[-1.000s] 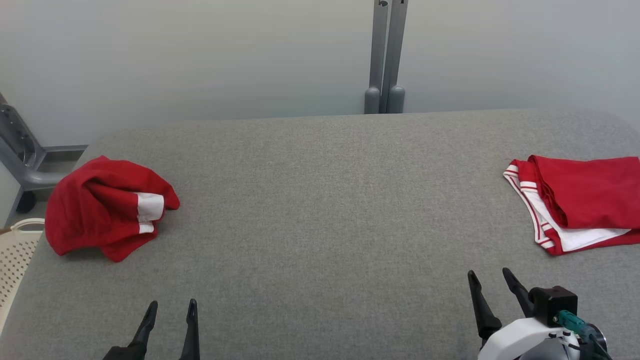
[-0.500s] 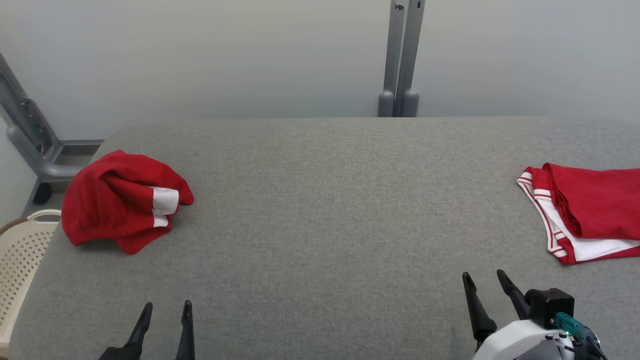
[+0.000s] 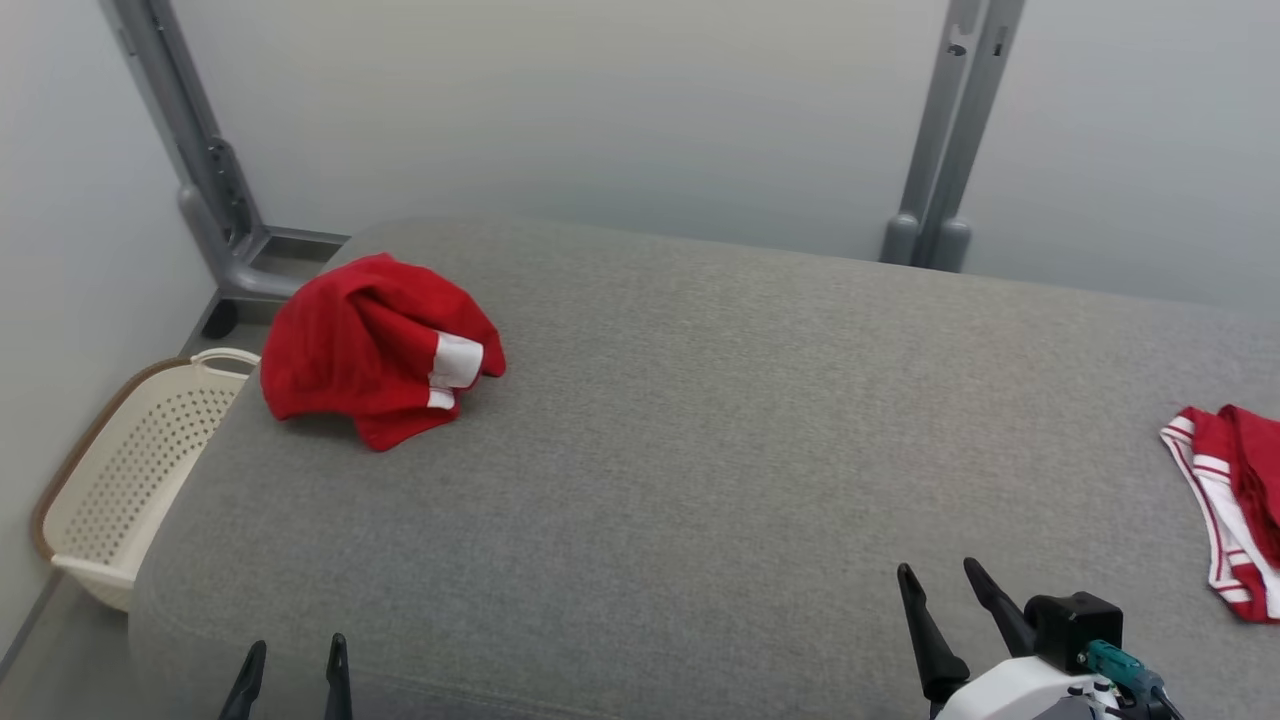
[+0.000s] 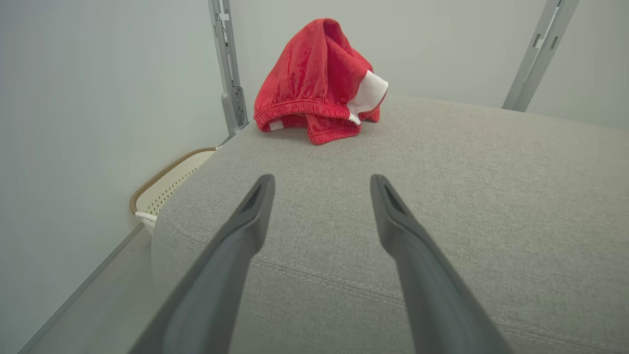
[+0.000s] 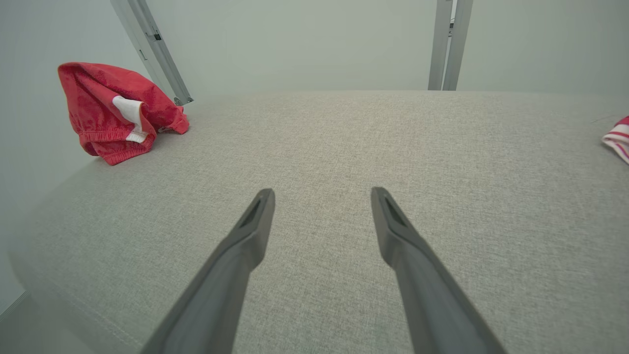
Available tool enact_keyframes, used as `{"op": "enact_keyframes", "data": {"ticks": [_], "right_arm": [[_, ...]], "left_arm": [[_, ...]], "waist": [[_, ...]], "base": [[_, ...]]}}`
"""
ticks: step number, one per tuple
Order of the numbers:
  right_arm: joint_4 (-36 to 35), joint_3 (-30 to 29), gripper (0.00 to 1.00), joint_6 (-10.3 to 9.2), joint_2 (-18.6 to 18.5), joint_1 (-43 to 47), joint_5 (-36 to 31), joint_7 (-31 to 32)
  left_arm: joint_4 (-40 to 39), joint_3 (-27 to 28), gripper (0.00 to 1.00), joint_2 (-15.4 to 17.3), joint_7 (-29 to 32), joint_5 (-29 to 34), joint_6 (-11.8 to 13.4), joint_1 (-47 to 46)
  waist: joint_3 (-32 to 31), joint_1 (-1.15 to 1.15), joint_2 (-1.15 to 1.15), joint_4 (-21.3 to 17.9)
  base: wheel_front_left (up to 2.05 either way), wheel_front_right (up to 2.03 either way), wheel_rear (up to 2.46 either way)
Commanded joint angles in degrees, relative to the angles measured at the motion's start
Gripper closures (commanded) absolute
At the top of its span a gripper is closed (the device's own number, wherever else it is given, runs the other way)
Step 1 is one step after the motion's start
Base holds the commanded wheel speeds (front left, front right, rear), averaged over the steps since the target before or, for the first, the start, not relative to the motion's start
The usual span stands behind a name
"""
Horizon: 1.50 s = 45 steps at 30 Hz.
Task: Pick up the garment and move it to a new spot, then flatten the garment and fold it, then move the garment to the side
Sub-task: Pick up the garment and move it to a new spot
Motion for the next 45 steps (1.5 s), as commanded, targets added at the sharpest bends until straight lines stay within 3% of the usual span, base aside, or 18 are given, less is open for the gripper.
{"op": "enact_keyframes", "data": {"ticks": [1,10,28,31,38,45], "right_arm": [[0.32,0.42,0.0,-0.07,-0.09,0.19,0.47,-0.39],[2.14,2.6,0.0,-0.07,-0.12,0.19,1.91,-1.51],[3.48,4.0,0.0,-0.07,-0.13,-1.1,1.95,-2.19],[3.33,4.32,0.0,-0.07,-0.13,-0.82,1.47,-1.6],[1.11,3.22,0.0,-0.07,-0.12,-1.14,-1.62,0.95],[-5.29,3.08,0.0,-0.07,-1.07,-3.04,-5.47,5.67]], "left_arm": [[-0.35,0.24,0.0,0.57,-0.01,0.48,0.33,1.14],[-0.78,0.05,0.0,2.07,0.3,-0.07,0.13,2.43],[-1.86,-1.6,0.0,3.31,1.49,0.65,0.69,-0.42],[-1.48,-2.25,0.0,4.13,4.55,1.21,1.05,-3.31],[6.72,-7.47,0.0,7.45,16.66,-0.17,-1.87,-19.45],[15.78,-9.53,0.0,10.87,27.73,-3.49,-2.39,-38.8]], "waist": [[-0.77,0.0,0.0,4.79],[-1.49,0.0,0.0,10.49],[-0.6,0.0,0.0,11.52],[-0.44,0.0,0.0,10.48],[2.18,0.0,0.0,7.1],[10.57,0.0,0.0,2.0]], "base": [[0.0,0.0,0.0],[0.0,0.0,0.0],[0.0,0.0,0.0],[0.0,0.0,0.0],[0.0,0.0,0.0],[0.0,0.0,0.0]]}}
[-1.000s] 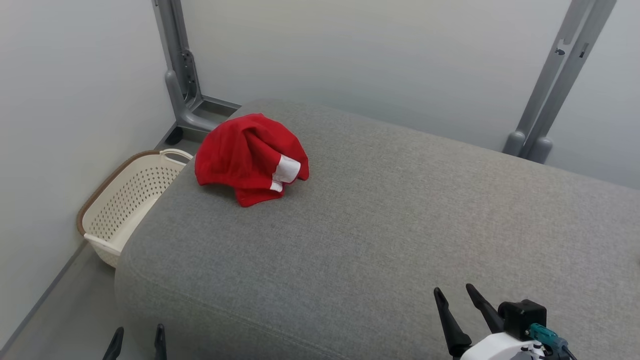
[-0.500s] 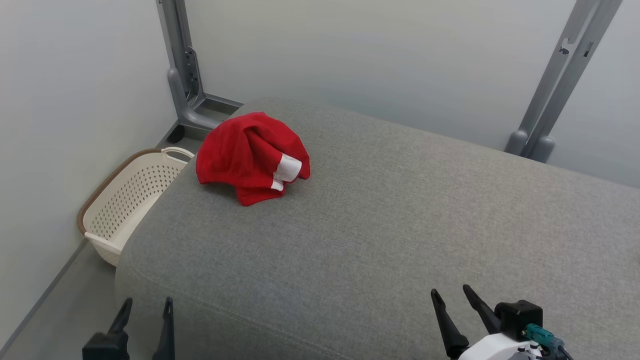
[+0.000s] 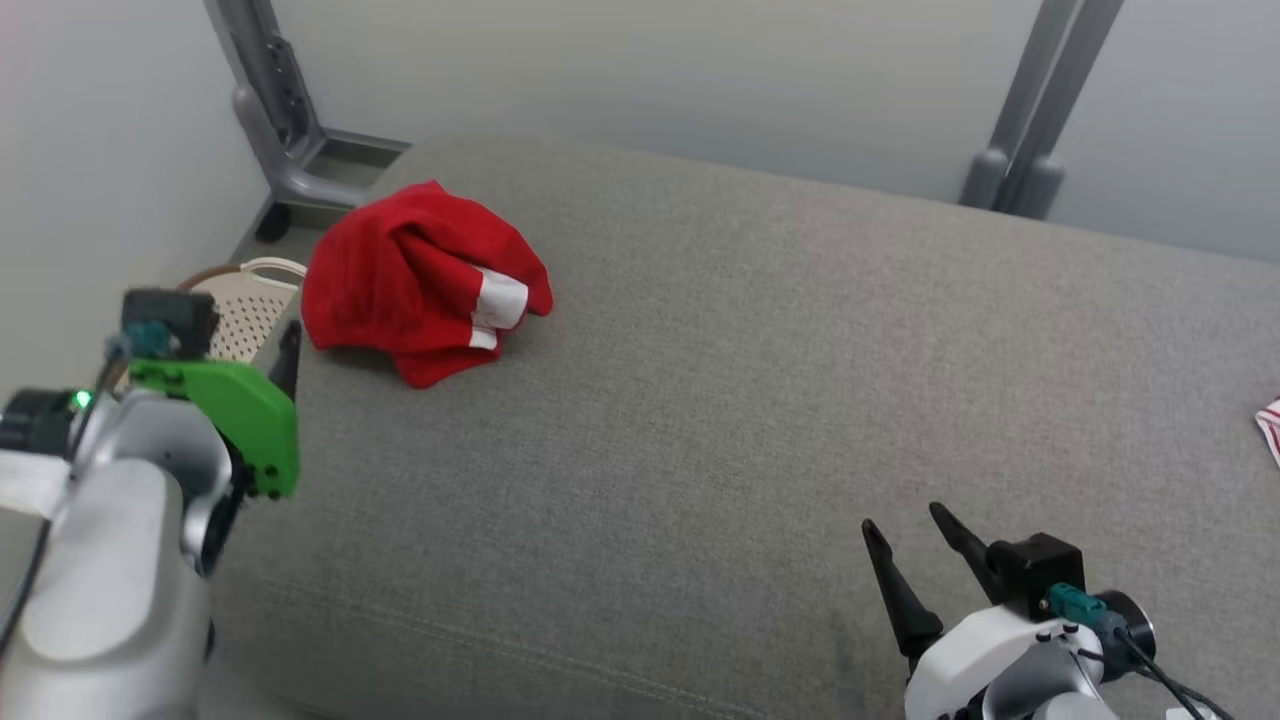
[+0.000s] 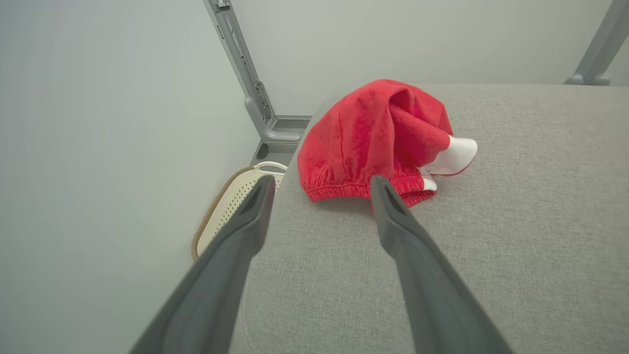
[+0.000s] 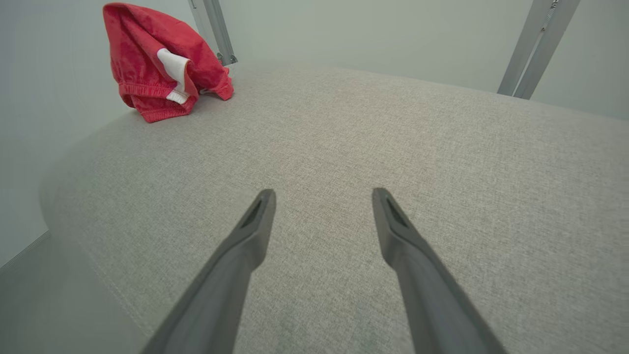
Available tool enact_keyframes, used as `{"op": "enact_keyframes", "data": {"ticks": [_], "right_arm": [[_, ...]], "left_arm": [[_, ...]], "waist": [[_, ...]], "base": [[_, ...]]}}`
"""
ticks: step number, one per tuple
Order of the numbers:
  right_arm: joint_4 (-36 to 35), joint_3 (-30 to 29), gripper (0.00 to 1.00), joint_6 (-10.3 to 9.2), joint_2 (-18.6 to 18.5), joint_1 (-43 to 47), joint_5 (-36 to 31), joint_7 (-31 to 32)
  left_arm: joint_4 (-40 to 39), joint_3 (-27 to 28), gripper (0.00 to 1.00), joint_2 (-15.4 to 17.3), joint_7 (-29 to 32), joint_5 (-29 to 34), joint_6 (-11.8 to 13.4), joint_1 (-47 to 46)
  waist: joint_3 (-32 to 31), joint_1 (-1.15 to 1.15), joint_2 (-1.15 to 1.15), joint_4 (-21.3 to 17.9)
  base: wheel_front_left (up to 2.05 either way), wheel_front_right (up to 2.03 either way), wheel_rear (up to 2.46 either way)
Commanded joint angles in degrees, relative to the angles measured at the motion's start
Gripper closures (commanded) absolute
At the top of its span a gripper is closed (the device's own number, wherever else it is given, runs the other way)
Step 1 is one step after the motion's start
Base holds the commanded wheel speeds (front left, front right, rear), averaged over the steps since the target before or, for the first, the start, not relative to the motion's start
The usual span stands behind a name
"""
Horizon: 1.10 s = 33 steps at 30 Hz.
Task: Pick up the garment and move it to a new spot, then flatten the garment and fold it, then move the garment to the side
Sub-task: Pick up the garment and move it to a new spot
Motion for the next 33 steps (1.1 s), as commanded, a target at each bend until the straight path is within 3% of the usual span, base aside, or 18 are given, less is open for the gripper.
{"op": "enact_keyframes", "data": {"ticks": [1,7,17,25,26,27,33], "right_arm": [[-2.12,0.15,0.0,-0.07,-1.01,-1.2,-0.83,1.28],[-8.32,0.53,0.0,-0.07,-3.5,-2.68,-1.63,4.94],[-13.58,-0.12,0.0,-0.07,-4.16,-2.22,-2.01,6.99],[-14.19,0.92,0.0,-0.07,-3.89,-2.9,-2.04,7.3],[-14.08,1.03,0.0,-0.07,-3.84,-3.09,-1.97,7.27],[-13.91,1.11,0.0,-0.07,-3.81,-3.29,-1.87,7.14],[-12.09,1.53,0.0,-0.07,-3.22,-3.86,-1.15,6.15]], "left_arm": [[2.31,0.32,0.0,0.93,1.64,-1.12,-0.11,-4.8],[7.93,-0.97,0.0,2.68,6.56,-2.75,-0.19,-15.88],[14.84,-5.65,0.0,6.65,12.47,-4.08,-0.17,-24.42],[19.06,-4.94,0.0,6.18,12.79,-4.95,1.92,-27.1],[19.39,-5.07,0.55,6.08,12.31,-4.82,2.13,-27.36],[19.78,-5.04,1.0,5.9,11.59,-4.73,2.62,-27.55],[21.85,-4.95,1.0,4.93,7.33,-5.24,3.56,-27.09]], "waist": [[7.88,0.0,0.0,-5.03],[15.38,0.0,0.0,-8.48],[21.38,0.0,0.0,-10.43],[23.71,0.0,0.0,-11.02],[23.83,0.0,0.0,-11.14],[23.85,0.0,0.0,-11.23],[22.08,0.0,0.0,-11.98]], "base": [[0.0,0.0,0.0],[0.0,0.0,0.0],[0.0,0.0,0.0],[0.0,0.0,0.0],[0.0,0.0,0.0],[0.0,0.0,0.0],[0.0,0.0,0.0]]}}
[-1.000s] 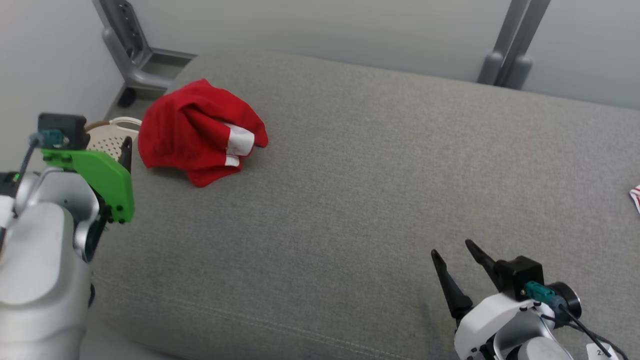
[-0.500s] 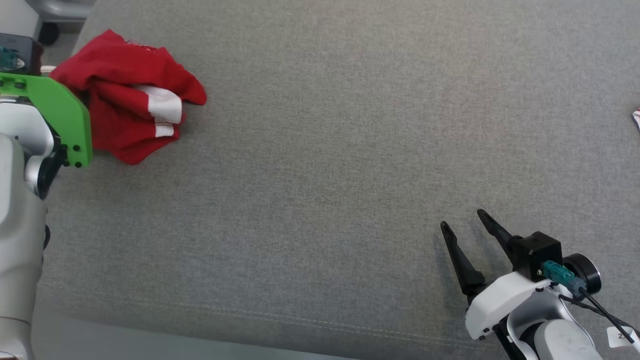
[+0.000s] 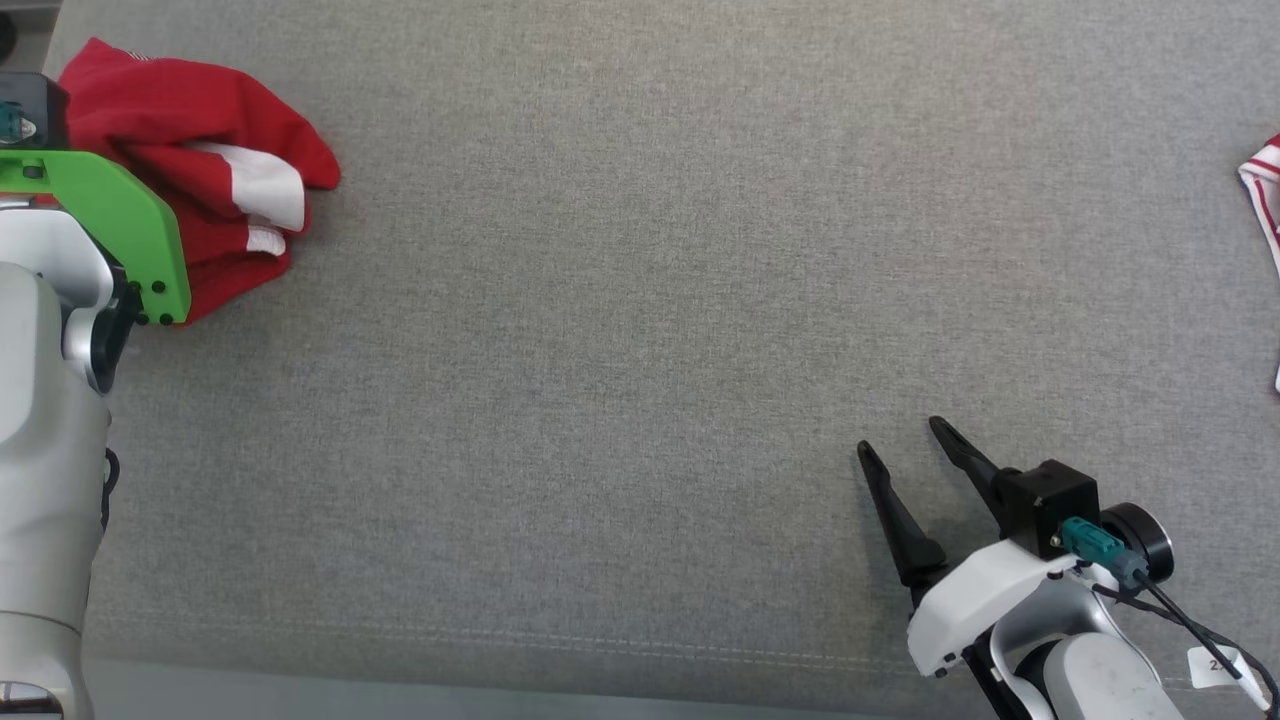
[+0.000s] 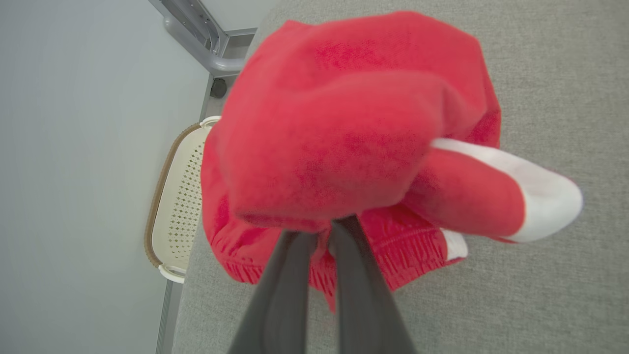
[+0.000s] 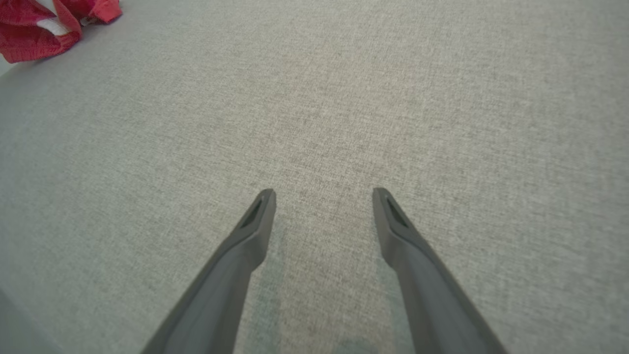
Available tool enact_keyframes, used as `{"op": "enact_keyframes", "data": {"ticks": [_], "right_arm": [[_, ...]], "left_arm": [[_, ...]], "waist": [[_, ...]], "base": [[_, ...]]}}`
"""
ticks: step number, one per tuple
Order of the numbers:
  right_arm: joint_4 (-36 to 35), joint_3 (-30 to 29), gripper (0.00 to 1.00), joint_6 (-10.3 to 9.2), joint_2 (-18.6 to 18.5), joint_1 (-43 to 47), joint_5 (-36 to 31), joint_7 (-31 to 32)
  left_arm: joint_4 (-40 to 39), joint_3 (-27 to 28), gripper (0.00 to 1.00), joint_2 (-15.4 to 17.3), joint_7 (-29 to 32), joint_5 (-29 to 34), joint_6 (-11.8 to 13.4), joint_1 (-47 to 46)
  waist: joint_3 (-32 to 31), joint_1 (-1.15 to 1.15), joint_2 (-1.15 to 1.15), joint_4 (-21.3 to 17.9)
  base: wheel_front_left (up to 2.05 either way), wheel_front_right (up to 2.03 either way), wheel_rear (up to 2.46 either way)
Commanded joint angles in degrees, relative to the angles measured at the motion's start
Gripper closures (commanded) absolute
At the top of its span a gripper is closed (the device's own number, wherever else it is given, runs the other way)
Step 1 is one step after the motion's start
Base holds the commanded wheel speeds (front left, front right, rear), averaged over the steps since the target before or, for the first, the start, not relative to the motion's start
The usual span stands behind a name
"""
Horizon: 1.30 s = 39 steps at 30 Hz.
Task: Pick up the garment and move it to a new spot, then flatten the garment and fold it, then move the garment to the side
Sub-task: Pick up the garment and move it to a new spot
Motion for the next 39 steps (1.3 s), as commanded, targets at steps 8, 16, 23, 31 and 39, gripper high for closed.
{"op": "enact_keyframes", "data": {"ticks": [8,16,23,31,39], "right_arm": [[3.91,1.63,0.0,-0.07,1.35,-1.13,1.62,-2.45],[8.49,2.7,0.0,-0.07,2.49,0.36,3.11,-4.82],[12.1,4.29,0.0,-0.07,3.27,1.32,4.25,-6.38],[13.18,4.7,0.0,-0.07,3.52,1.23,4.76,-7.09],[13.51,4.0,0.0,-0.07,3.69,0.67,4.64,-7.83]], "left_arm": [[0.19,-1.51,1.0,0.35,-6.32,1.53,0.9,-0.49],[-4.07,-6.91,1.0,-0.99,-9.16,4.88,-1.38,-3.69],[-8.62,-11.95,1.0,-5.14,-9.02,4.28,-2.9,-4.05],[-13.66,-15.69,1.0,-9.82,-8.25,1.71,-3.35,-2.05],[-17.45,-20.47,1.0,-13.09,-7.21,-0.19,-3.42,2.78]], "waist": [[-6.29,-0.01,0.0,-2.52],[-13.37,-0.01,0.0,-6.58],[-19.26,-0.01,0.0,-12.7],[-21.03,-0.01,0.0,-19.91],[-18.9,-0.01,0.0,-25.56]], "base": [[0.0,0.0,0.0],[0.0,0.0,0.0],[0.0,0.0,0.0],[0.0,0.0,0.0],[0.0,0.0,0.0]]}}
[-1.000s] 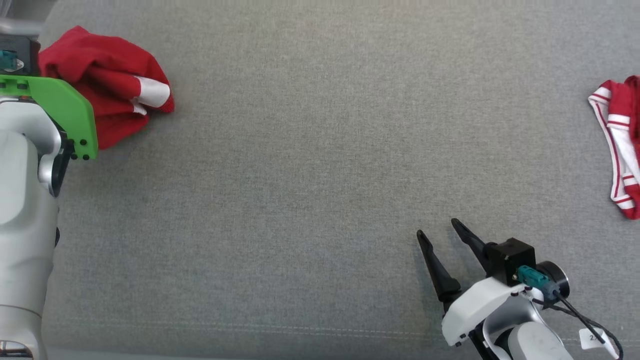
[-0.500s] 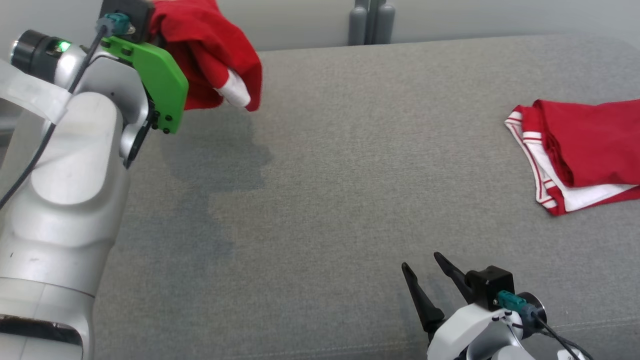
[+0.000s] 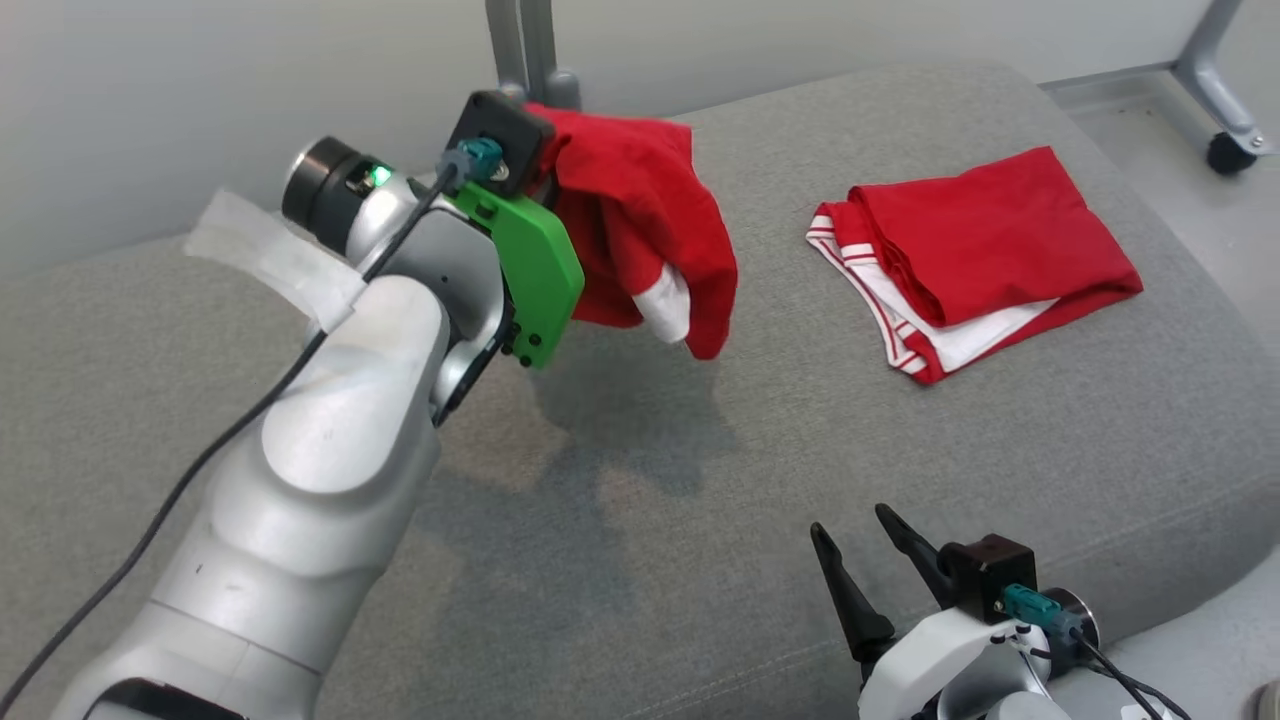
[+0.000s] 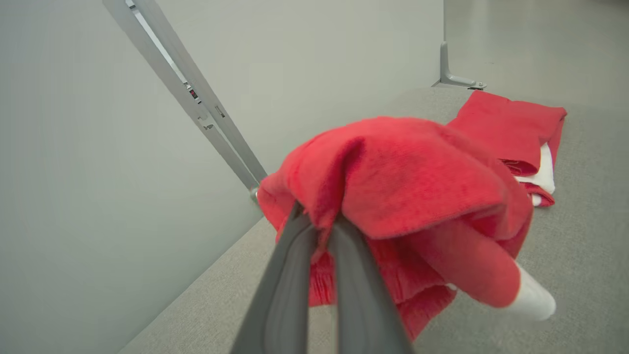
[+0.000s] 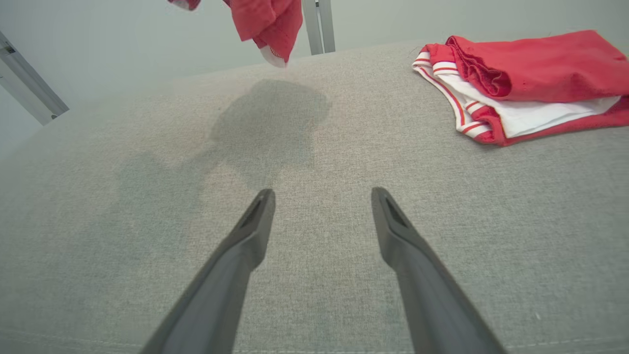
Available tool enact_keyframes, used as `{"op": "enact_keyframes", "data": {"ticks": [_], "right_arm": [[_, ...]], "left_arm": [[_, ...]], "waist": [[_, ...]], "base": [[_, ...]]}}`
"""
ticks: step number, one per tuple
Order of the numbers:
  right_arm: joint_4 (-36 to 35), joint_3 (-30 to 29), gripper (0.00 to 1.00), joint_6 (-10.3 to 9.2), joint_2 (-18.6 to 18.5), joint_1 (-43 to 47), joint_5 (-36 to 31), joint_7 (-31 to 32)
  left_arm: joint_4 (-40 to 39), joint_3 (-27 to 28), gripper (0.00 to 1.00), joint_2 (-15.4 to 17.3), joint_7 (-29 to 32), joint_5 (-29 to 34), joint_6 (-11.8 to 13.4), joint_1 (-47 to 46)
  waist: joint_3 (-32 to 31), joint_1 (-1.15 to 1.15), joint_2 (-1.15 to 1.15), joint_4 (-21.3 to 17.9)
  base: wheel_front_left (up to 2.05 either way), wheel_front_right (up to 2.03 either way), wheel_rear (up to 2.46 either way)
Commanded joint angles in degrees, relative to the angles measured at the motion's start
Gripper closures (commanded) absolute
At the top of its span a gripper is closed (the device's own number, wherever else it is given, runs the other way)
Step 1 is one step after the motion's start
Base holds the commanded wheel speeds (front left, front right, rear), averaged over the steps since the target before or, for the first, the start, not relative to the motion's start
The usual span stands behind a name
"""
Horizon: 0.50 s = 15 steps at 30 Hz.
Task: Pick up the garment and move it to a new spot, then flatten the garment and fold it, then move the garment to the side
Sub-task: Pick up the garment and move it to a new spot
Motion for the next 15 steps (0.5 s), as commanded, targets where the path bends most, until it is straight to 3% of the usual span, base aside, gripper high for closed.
{"op": "enact_keyframes", "data": {"ticks": [1,6,15], "right_arm": [[0.15,0.04,0.0,-0.07,-0.04,-0.19,0.26,-0.38],[0.45,-0.05,0.0,-0.07,0.09,-1.17,0.52,-1.2],[1.41,0.82,0.0,-0.07,0.17,-2.83,1.21,-2.24]], "left_arm": [[0.05,-0.26,1.0,0.22,-0.06,-0.09,-0.11,1.45],[2.64,-1.67,1.0,0.13,-0.11,-1.01,0.39,6.68],[12.56,-2.43,1.0,4.04,-1.78,-0.39,1.73,12.06]], "waist": [[0.59,0.0,-0.01,-3.65],[2.62,0.0,-0.01,-4.28],[4.42,0.0,-0.01,-3.03]], "base": [[0.0,0.0,0.0],[0.0,0.0,0.0],[0.0,0.0,0.0]]}}
